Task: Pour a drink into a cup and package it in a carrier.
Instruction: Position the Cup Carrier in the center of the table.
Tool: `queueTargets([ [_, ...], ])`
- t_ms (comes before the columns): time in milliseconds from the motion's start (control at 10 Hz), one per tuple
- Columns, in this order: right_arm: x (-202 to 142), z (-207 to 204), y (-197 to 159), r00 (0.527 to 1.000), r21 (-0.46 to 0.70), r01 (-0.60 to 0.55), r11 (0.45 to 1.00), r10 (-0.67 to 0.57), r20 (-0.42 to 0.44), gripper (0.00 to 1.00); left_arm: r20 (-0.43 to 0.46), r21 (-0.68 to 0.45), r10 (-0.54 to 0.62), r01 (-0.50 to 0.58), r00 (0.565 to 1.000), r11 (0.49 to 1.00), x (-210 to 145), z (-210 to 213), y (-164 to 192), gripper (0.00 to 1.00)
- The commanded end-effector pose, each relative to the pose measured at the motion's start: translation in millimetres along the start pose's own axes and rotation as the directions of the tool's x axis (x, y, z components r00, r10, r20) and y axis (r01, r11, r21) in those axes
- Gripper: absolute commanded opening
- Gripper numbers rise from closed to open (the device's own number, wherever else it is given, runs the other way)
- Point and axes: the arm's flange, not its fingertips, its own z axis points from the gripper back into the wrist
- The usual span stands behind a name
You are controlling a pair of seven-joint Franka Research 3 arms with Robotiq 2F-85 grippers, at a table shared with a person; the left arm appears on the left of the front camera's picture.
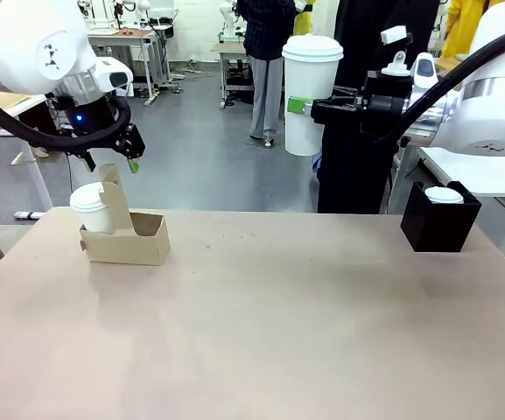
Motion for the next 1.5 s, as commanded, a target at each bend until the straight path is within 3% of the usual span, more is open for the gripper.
queueTargets([
  [0, 3, -1, 2, 1.000, -0.003, -0.019, 1.000, 0.019, 0.015, 0.81, -0.048, 0.058, 0.033, -0.030, 0.998, 0.998, 5, -1, -2, 1.00],
  [100, 3, -1, 2, 1.000, -0.003, -0.019, 1.000, 0.019, 0.015, 0.81, -0.062, 0.073, 0.033, -0.028, 0.998, 0.997, 4, -3, 0, 0.42],
  [200, 3, -1, 2, 1.000, -0.003, -0.019, 1.000, 0.019, 0.015, 0.81, -0.059, 0.089, 0.041, -0.036, 0.997, 0.995, 3, -4, 2, 0.42],
  [300, 3, -1, 2, 1.000, -0.003, -0.019, 1.000, 0.019, 0.015, 0.81, -0.058, 0.098, 0.044, -0.038, 0.997, 0.994, 2, -6, 3, 0.00],
  [400, 3, -1, 2, 1.000, -0.003, -0.019, 1.000, 0.019, 0.015, 0.81, -0.059, 0.083, 0.037, -0.032, 0.998, 0.996, 2, -8, 3, 0.37],
  [500, 3, -1, 2, 1.000, -0.003, -0.019, 1.000, 0.019, 0.015, 0.81, -0.060, 0.072, 0.030, -0.026, 0.998, 0.997, 1, -8, 2, 0.00],
  [1000, 3, -1, 2, 1.000, -0.003, -0.019, 1.000, 0.019, 0.015, 0.81, -0.048, 0.042, 0.015, -0.013, 0.999, 0.999, -1, -7, -2, 0.00],
  [1100, 3, -1, 2, 1.000, -0.003, -0.019, 1.000, 0.019, 0.015, 0.81, -0.118, -0.030, 0.008, -0.012, 0.993, 0.999, 2, -8, 0, 0.00],
  [1200, 3, -1, 2, 1.000, -0.003, -0.019, 1.000, 0.019, 0.015, 0.81, -0.056, 0.054, 0.015, -0.012, 0.998, 0.998, 0, -11, -2, 0.00],
  [1400, 3, -1, 2, 1.000, -0.003, -0.019, 1.000, 0.019, 0.015, 0.81, -0.056, 0.054, 0.015, -0.012, 0.998, 0.998, 0, -11, -2, 0.00],
])
